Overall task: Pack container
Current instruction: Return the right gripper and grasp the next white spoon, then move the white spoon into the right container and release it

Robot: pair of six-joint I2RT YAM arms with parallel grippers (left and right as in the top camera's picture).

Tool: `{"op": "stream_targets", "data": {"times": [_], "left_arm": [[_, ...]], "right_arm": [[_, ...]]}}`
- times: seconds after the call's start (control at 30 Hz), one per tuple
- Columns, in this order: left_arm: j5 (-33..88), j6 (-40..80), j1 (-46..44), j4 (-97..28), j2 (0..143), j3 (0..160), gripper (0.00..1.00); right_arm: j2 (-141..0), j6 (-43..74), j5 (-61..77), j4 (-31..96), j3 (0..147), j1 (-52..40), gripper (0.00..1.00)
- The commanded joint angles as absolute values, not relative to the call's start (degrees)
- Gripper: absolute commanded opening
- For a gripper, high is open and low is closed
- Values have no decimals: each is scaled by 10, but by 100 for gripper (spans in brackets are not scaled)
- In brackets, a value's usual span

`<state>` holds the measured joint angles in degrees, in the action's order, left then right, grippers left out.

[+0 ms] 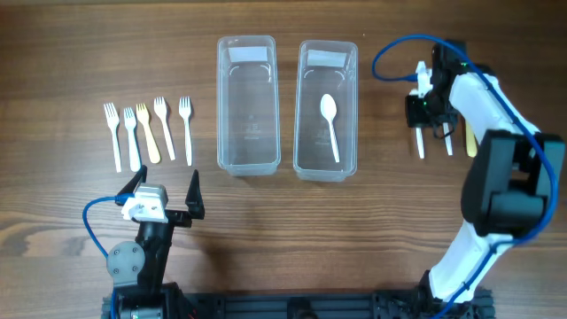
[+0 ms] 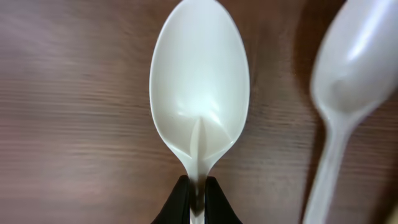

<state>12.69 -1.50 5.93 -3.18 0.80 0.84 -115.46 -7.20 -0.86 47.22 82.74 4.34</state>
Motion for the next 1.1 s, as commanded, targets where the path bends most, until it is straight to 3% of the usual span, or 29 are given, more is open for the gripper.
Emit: {"op": "stream_targets", "data": {"times": [0.0,0.3,0.8,0.83,0.87,0.9,1.07], "left_arm": [[125,-28,56,-31,4,3,100],[125,-28,56,-31,4,3,100],[125,-28,56,-31,4,3,100],[125,-28,56,-31,4,3,100],[125,-28,56,-31,4,3,100],[125,-28,56,-31,4,3,100],[125,-28,56,-31,4,3,100]], "right_arm": [[-1041,-43,4,475,865,16,4],[-940,3,66,476,864,-82,4],[-1082,77,65,397,844,-213,4],[-1091,77,65,394,844,-218,11],[-1098,76,65,391,844,-221,31],[-1102,76,65,390,844,-223,42],[-1080,72,60,384,847,-216,56]]}}
